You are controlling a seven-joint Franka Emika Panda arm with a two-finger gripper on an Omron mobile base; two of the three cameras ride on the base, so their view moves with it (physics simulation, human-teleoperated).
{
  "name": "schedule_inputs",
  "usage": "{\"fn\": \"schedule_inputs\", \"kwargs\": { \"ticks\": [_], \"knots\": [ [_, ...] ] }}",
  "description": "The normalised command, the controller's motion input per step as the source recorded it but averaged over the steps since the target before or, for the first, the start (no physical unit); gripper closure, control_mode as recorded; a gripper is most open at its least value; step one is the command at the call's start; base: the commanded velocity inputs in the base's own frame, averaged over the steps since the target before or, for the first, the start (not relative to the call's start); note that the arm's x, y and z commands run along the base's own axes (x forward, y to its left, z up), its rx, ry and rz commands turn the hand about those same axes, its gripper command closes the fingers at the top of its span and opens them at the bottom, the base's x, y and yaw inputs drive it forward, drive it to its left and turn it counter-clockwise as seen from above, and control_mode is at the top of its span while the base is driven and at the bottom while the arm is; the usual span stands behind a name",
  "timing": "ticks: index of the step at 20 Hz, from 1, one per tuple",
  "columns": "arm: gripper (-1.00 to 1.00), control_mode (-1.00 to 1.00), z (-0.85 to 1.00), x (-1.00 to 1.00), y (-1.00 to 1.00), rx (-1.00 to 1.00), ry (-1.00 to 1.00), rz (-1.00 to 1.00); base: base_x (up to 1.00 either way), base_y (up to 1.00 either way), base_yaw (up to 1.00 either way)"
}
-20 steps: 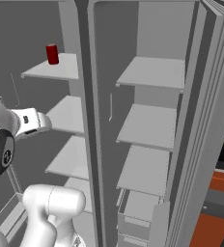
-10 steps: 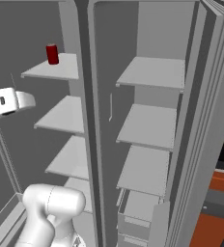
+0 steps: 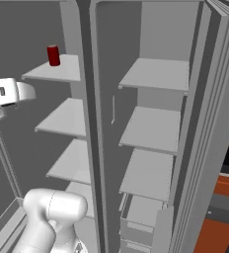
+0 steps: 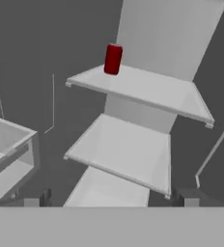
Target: Open the fridge, grab two sodas, and place both sodas inside the bowl with ice on the dining counter.
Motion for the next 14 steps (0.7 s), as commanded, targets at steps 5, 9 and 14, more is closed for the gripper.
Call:
{"fn": "schedule_inputs", "kwargs": {
  "ticks": [5, 9, 14],
  "knots": [
    [-1.00, -1.00, 0.00, 0.00, 0.00, 0.08, -0.28, 0.04, 0.00, 0.00, 0.00],
    [-1.00, -1.00, 0.11, 0.11, 0.00, 0.15, -0.15, 0.00, 0.00, 0.00, 0.00],
    [-1.00, -1.00, 0.20, 0.27, 0.07, 0.07, -0.03, 0.00, 0.00, 0.00, 0.00]
  ]
}}
